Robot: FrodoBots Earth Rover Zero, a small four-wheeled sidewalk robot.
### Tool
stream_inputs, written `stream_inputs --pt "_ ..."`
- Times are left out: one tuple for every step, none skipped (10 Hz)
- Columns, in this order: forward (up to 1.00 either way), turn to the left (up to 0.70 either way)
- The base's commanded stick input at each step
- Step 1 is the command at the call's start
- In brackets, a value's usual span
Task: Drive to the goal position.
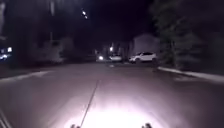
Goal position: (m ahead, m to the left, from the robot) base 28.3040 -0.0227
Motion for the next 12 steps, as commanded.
stream_inputs --pt "0.70 0.00" --pt "0.70 0.00" --pt "0.70 0.00" --pt "0.70 0.00" --pt "0.70 0.00" --pt "0.70 0.00" --pt "0.70 0.00" --pt "0.70 0.00" --pt "0.70 0.00" --pt "0.70 0.00" --pt "0.70 0.00" --pt "0.70 0.00"
